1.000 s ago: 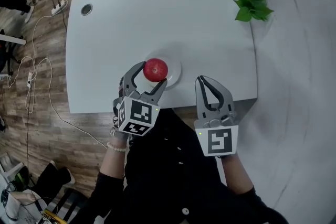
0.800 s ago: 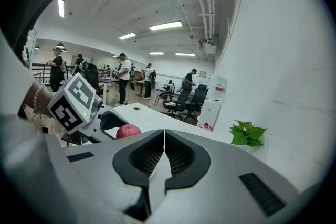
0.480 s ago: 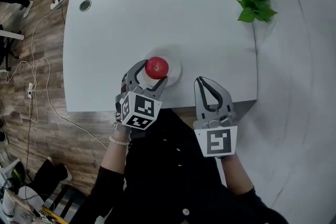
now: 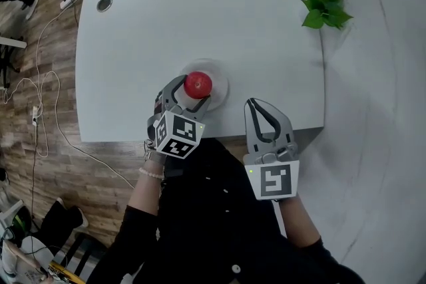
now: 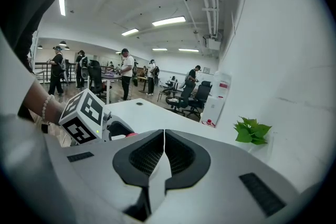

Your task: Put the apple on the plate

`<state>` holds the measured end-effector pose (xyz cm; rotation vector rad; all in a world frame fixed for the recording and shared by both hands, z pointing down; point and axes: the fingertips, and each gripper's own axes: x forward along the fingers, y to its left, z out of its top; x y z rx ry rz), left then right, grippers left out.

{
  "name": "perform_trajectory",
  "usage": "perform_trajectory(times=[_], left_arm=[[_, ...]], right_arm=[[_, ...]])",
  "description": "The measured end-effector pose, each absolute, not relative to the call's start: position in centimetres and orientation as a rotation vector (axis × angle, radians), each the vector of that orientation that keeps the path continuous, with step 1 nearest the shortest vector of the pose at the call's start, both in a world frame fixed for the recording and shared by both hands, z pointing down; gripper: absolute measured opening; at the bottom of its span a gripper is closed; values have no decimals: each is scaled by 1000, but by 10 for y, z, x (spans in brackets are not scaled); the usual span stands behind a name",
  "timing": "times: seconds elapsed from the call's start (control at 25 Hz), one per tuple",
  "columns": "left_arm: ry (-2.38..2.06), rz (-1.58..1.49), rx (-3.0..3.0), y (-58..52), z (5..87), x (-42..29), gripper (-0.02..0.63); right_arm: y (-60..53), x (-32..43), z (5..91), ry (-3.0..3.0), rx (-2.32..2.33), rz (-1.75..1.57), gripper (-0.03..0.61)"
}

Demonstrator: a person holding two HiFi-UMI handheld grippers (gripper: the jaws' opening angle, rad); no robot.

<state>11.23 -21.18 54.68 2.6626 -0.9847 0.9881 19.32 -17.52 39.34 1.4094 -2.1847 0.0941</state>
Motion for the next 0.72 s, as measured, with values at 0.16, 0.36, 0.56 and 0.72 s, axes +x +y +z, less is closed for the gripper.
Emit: perform_trajectory(times=[0.16, 0.36, 0.56, 0.72], left_arm=[[-963, 1023, 2671, -211, 555, 115, 344], [-951, 1053, 2682, -212, 563, 118, 344], [-956, 1027, 2681, -215, 569, 122, 344], [-965, 967, 2667, -214, 570, 120, 344]], right_arm=[[-176, 195, 396, -2171, 1397, 94, 43], [-175, 195, 400, -2170, 1397, 109, 43], [-179, 200, 406, -2167, 1389, 124, 43], [-177, 200, 410, -2168, 1379, 128, 43]])
